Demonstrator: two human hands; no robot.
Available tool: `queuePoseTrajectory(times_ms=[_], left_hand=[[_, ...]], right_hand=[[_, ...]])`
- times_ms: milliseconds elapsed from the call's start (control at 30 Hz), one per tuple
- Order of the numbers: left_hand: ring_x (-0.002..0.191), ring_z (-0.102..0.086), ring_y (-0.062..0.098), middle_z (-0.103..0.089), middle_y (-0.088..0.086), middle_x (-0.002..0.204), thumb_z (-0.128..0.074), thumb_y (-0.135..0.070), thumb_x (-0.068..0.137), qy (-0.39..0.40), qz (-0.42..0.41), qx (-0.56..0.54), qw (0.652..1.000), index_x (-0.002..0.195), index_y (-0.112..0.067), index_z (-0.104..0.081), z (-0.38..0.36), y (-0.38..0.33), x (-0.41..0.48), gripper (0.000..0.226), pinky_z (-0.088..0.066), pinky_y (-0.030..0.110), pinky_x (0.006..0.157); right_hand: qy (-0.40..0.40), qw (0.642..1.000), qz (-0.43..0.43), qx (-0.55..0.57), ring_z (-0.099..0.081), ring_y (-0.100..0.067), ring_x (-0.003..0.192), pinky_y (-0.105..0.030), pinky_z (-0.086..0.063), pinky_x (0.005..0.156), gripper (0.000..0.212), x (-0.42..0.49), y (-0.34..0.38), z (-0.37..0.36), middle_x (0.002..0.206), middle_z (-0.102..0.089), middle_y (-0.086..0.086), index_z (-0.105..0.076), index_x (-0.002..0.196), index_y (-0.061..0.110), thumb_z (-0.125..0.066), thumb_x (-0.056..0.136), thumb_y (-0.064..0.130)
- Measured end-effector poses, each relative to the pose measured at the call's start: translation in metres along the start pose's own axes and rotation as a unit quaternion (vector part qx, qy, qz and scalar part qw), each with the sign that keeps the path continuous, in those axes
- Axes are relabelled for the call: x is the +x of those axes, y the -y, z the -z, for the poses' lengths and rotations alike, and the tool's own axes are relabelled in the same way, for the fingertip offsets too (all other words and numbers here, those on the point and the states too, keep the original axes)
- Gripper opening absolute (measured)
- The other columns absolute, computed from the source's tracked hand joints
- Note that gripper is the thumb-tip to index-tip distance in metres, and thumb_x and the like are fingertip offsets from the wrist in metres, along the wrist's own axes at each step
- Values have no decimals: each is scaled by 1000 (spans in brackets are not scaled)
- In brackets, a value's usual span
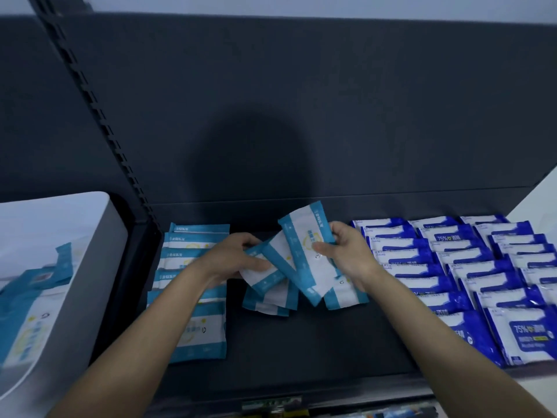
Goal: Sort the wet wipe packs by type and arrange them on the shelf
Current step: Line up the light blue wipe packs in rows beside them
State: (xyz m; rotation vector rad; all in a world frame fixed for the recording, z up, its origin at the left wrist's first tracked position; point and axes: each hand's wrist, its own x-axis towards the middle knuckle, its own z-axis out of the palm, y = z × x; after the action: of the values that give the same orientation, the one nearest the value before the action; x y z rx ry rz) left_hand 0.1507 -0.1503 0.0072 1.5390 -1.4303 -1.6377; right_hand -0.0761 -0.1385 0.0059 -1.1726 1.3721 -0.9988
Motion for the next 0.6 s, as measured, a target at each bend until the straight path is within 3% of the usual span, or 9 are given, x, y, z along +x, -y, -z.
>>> queuePoseTrajectory(times_ms=[100,200,300,400,500,600], left_hand=[[88,-67,18,-66,10,103,-77,-13,79,-13,9,-60,998,111,-5,-57,8,4,-1,39,-55,24,65],[94,-69,21,-69,9,106,-78,-7,76,10,-4,-74,997,112,-10,-59,2,7,-2,40,-58,29,75],[89,-69,17,-71,6,102,-79,-1,73,-12,-26,3,1000,104,-15,-64,0,12,-4,37,-58,28,75],[90,-68,18,-70,7,104,-76,-2,78,-57,-30,-10,998,105,-14,-65,6,20,-2,32,-58,28,73],[92,-68,23,-69,12,105,-68,-2,84,-79,-28,-51,995,108,-12,-62,7,24,-1,26,-58,35,76],[84,-67,24,-67,11,97,-62,-1,88,-87,-30,-61,994,106,-9,-60,0,21,0,19,-57,39,73]], right_hand=[[71,992,29,-96,-69,-23,81,-40,-56,72,15,4,11,4,96,-72,-11,-61,97,7,-67,85,2],[123,975,50,-177,-64,-17,75,-35,-52,68,15,8,12,-15,88,-67,-7,-59,97,6,-68,85,7],[35,981,81,-170,-63,-19,76,-37,-52,71,11,15,5,-27,88,-66,-5,-60,95,8,-67,86,9],[-35,990,73,-117,-67,-16,76,-32,-54,66,11,14,6,-12,87,-71,0,-64,89,16,-70,85,8],[69,988,64,-122,-69,-14,74,-27,-55,65,10,7,10,4,86,-74,-1,-69,88,14,-71,83,5],[136,967,75,-203,-66,-9,74,-24,-52,66,12,2,7,-4,85,-72,1,-71,88,14,-75,80,7]])
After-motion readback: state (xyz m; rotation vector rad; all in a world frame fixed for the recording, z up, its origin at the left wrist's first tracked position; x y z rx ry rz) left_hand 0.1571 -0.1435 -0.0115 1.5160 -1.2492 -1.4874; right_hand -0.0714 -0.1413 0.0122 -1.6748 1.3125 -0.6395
